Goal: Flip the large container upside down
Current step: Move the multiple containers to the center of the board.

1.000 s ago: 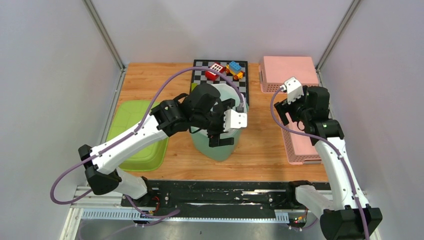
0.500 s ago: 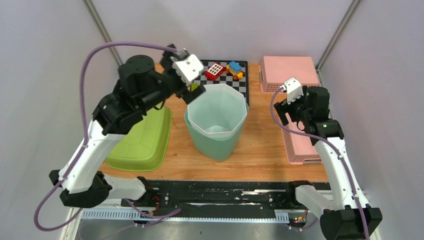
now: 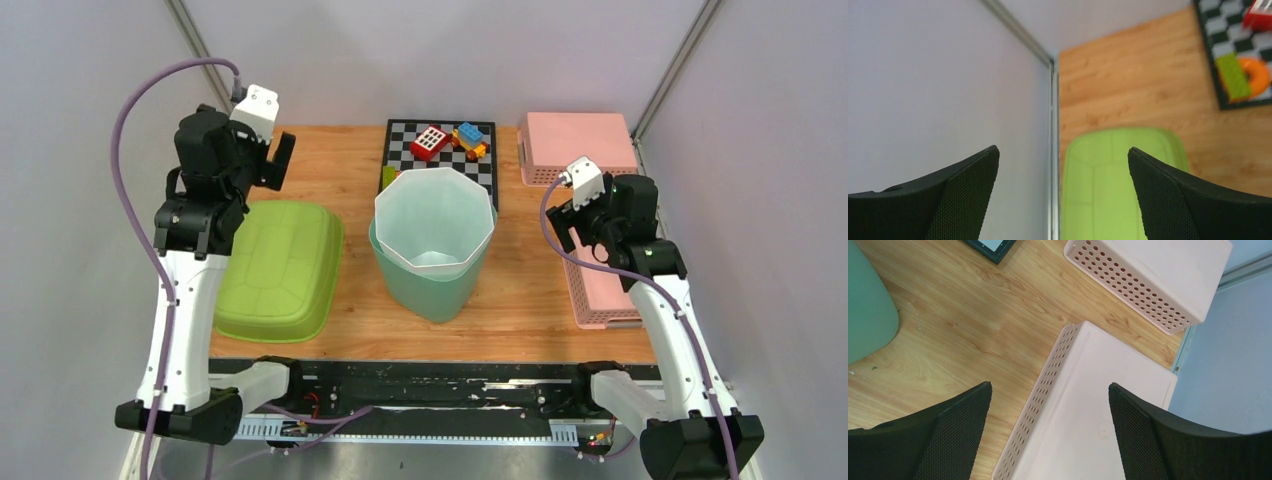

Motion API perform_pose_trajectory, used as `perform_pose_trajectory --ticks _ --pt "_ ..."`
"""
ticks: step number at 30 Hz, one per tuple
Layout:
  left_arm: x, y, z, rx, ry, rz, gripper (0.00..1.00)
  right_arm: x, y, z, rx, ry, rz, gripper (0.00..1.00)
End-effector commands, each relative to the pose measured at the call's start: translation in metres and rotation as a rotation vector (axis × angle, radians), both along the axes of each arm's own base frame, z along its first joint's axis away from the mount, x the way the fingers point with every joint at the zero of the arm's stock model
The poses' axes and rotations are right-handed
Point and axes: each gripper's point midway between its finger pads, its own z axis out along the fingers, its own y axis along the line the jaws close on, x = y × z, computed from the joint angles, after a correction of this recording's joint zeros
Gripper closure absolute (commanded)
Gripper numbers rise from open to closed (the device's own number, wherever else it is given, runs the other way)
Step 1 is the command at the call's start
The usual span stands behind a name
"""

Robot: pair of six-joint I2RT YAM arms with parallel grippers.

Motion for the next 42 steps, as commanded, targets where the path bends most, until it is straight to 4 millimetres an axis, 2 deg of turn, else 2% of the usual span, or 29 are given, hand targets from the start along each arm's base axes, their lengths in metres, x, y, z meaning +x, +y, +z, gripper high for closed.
perform_pose_trajectory --ticks 1,4,7,11,16,19,22,24,26,29,33,35,42 --pt "-0.017 0.034 -0.079 0.005 0.232 0.057 0.0 -0.003 0.0 -0.001 0.037 0.0 -0.005 0.11" --pt "-0.043 0.058 -0.126 0.029 0.373 0.089 0.0 -0.004 0.003 -0.002 0.045 0.004 0.008 0.11" --pt "-0.073 0.07 -0.163 0.055 0.506 0.079 0.0 -0.004 0.005 -0.004 0.053 0.012 0.019 0.11" --pt "-0.116 0.071 -0.206 0.14 0.676 -0.018 0.0 -0.005 0.008 -0.003 0.065 0.013 0.031 0.11" --pt "-0.161 0.074 -0.247 0.248 0.85 -0.078 0.0 -0.008 0.012 -0.001 0.078 0.004 0.048 0.11" --pt "-0.173 0.086 -0.261 0.305 0.883 -0.022 0.0 -0.009 0.014 0.002 0.085 -0.002 0.055 0.12" --pt "-0.175 0.093 -0.276 0.297 0.907 0.039 0.0 -0.009 0.016 0.011 0.092 -0.026 0.063 0.12" --pt "-0.173 0.096 -0.283 0.251 0.895 0.099 0.0 -0.01 0.023 0.029 0.108 -0.063 0.099 0.12" --pt "-0.169 0.1 -0.285 0.2 0.864 0.154 0.0 -0.011 0.035 0.055 0.131 -0.114 0.149 0.12" --pt "-0.166 0.104 -0.289 0.112 0.837 0.213 0.0 -0.007 0.058 0.097 0.179 -0.16 0.236 0.12" --pt "-0.167 0.114 -0.301 -0.006 0.84 0.284 0.0 0.012 0.103 0.132 0.146 -0.181 0.339 0.12" --pt "-0.169 0.121 -0.307 -0.076 0.832 0.315 0.0 0.022 0.139 0.138 0.09 -0.195 0.412 0.12" --pt "-0.169 0.116 -0.319 -0.222 0.806 0.328 0.0 0.051 0.267 0.152 0.086 -0.185 0.616 0.13"
